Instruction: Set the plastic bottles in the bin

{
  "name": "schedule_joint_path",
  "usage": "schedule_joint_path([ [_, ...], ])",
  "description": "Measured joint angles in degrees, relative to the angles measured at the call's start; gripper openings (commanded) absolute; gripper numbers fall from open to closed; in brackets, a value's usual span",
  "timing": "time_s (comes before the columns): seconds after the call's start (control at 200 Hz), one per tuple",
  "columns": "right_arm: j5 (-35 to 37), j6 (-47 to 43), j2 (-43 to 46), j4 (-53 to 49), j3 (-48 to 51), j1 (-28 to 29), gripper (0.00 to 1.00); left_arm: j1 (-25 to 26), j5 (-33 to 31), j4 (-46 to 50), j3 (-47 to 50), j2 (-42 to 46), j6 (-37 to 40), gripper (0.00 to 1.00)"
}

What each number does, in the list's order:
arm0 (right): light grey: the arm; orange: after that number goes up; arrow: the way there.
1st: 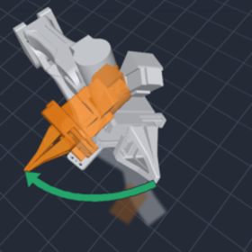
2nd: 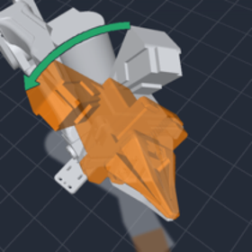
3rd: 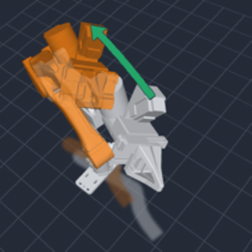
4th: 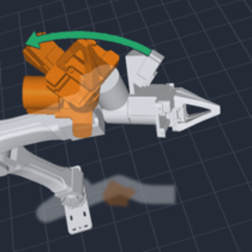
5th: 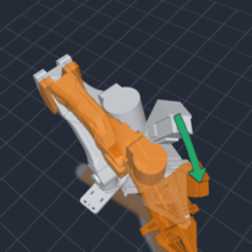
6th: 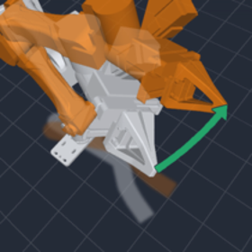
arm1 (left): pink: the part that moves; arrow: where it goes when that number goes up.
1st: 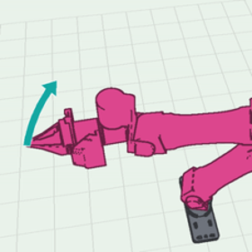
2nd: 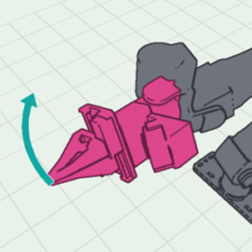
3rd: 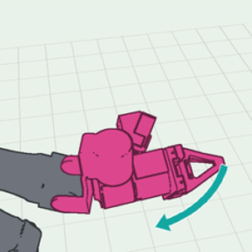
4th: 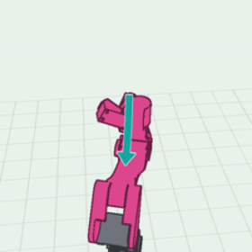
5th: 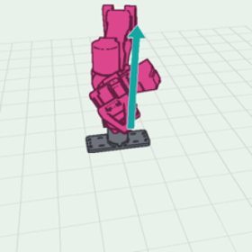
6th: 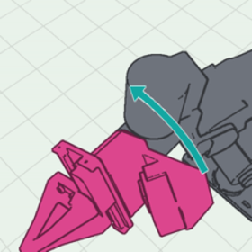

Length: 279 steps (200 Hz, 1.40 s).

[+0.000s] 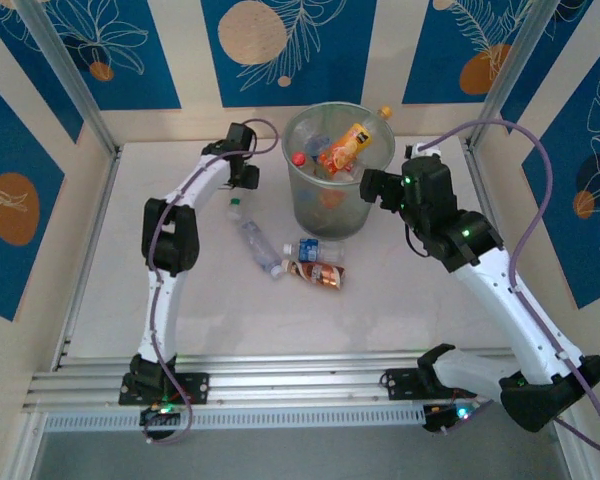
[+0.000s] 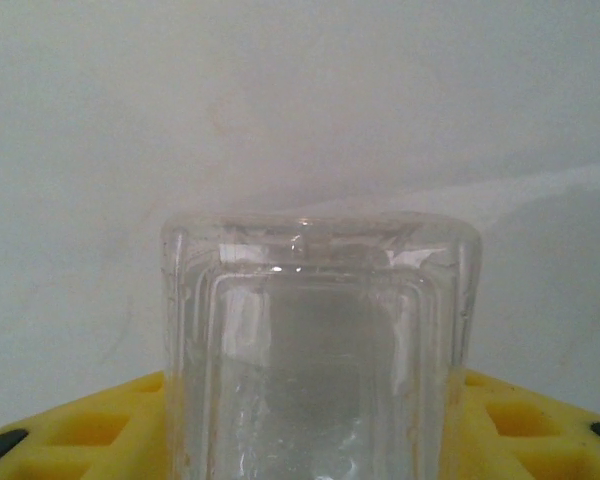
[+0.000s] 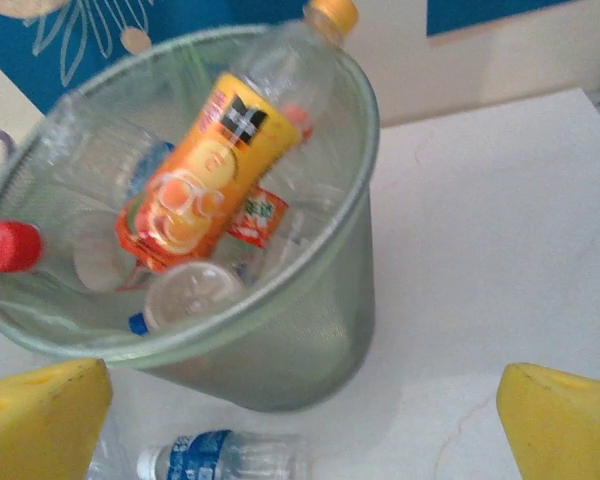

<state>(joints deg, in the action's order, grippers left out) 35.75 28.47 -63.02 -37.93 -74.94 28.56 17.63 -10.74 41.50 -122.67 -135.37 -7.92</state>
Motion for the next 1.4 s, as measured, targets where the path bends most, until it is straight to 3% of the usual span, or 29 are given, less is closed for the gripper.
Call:
schedule_joint_path([
  [0.375, 0.4, 5.7, 2.6, -2.9, 8.7, -0.1, 0.99, 0.0, -0.7, -0.8, -2.6, 17.7, 0.7, 0.43],
  [0.735, 1.0, 9.3, 5.1, -5.0, 12.0, -0.9, 0.99, 4.2, 5.0, -13.0, -3.5, 29.4, -2.4, 0.40],
  [1.09, 0.7, 9.2, 8.6, -3.3, 16.3, -0.9, 0.99, 13.0, 8.5, -34.4, -3.5, 28.2, -2.7, 0.41],
  [1.395, 0.0, 8.6, 12.9, -2.9, 17.7, -0.9, 0.99, 15.3, 10.8, -53.7, -4.2, 17.7, -2.7, 0.42],
])
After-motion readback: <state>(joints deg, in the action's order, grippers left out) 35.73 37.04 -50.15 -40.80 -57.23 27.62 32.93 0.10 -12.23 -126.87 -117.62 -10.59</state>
